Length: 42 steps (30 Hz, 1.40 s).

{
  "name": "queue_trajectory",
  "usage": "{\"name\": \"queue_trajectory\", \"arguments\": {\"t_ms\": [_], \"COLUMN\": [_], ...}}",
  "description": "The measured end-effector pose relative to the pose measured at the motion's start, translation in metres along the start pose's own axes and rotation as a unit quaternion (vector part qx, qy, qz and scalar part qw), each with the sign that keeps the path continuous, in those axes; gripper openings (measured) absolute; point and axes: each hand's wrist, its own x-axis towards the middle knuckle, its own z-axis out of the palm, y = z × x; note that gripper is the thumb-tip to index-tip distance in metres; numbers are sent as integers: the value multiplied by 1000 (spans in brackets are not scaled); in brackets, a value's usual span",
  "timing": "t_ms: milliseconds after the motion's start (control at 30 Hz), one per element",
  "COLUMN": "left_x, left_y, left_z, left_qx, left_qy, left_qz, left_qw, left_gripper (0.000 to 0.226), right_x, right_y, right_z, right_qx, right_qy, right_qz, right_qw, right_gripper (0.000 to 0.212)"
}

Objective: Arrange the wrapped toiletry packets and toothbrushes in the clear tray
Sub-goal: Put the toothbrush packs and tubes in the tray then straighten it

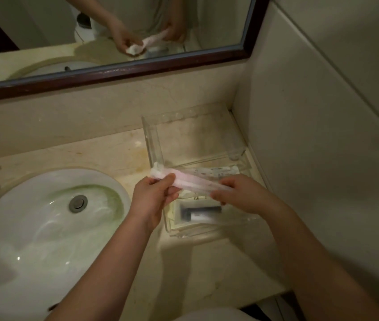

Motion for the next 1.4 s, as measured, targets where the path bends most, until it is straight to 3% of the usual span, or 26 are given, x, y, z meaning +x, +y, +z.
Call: {"name": "queue_trajectory", "arguments": {"t_ms": [200,300,400,500,633,800,933,1100,1233,1400], "left_x": [5,7,11,15,18,20,21,20,18,12], "left_y": [-23,-29,-31,-32,-37,-42,-45,-45,-53,-57], "left_z": [-3,-3,-4,-4,-4,-6,-12,-9,-10,-8], "left_qx": [79,123,181,218,279,331,322,356,389,417], "left_qy": [45,60,77,93,112,140,162,194,195,184], "left_qz": [-21,-15,22,55,96,140,139,184,234,301], "left_qw": [996,990,980,970,949,923,923,895,869,837], "left_gripper": [10,5,18,21,16,12,14,20,32,34], "right_x": [18,32,38,40,45,54,58,54,50,44], "right_y": [48,57,56,49,39,36,35,40,42,50], "right_z": [-7,-2,4,10,10,6,9,12,16,20], "right_qx": [124,134,110,71,-5,94,105,-71,-131,-14], "right_qy": [114,148,196,233,220,221,207,252,268,292], "right_qz": [115,155,175,172,155,146,123,106,82,57], "right_qw": [979,968,959,954,963,960,965,959,951,955], "right_gripper": [21,31,36,39,47,47,43,45,50,40]}}
